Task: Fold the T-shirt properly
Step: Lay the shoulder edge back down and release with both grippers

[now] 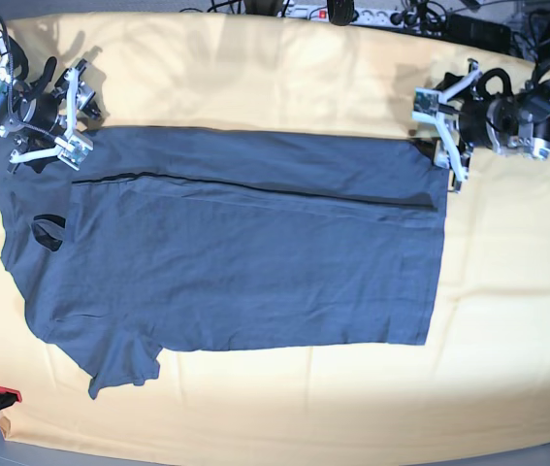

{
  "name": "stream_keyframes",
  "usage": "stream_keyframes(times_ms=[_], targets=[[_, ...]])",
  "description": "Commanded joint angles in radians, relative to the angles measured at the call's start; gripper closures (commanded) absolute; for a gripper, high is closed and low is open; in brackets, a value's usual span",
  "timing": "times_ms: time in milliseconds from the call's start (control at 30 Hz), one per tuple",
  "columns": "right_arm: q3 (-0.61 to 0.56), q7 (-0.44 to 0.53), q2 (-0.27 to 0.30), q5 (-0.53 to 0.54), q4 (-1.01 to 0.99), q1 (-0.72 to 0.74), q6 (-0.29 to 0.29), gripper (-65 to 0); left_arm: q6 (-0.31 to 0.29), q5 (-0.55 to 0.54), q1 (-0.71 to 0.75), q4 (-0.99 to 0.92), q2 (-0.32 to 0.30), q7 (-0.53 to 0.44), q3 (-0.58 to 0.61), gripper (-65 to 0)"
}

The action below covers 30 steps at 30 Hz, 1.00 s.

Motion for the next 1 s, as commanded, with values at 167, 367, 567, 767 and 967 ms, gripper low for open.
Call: stream_keyframes(times_ms=[167, 367, 567, 767, 967], targets=[[0.011, 0.022, 0.017, -0.085, 0.011, 0.008, -0.030, -41.8, 0.256, 0.176, -0.009, -0.082, 0.057, 0.092, -0.002, -36.5], [0.011, 0.031, 0.018, -0.182, -0.023, 0.009, -0.037, -41.8, 0.303, 0.211, -0.016, -0.056, 0.070, 0.125, -0.002, -36.5], [0.011, 0.098, 0.018, -0.189, -0.144, 0.013, -0.042, -41.8, 0.355, 0.233, -0.018, -0.040, 0.069, 0.175, -0.002, -36.4], [0.011, 0.097, 0.020, -0.189, -0.174, 0.016, -0.031, -41.8, 0.391, 0.189, -0.051, -0.006, 0.066, 0.278, -0.002, -36.4], [0.011, 0.090, 0.020, -0.188, -0.174, 0.017, -0.031, -41.8, 0.266, 0.134, -0.061, 0.062, -0.003, 0.291, -0.002, -35.5]])
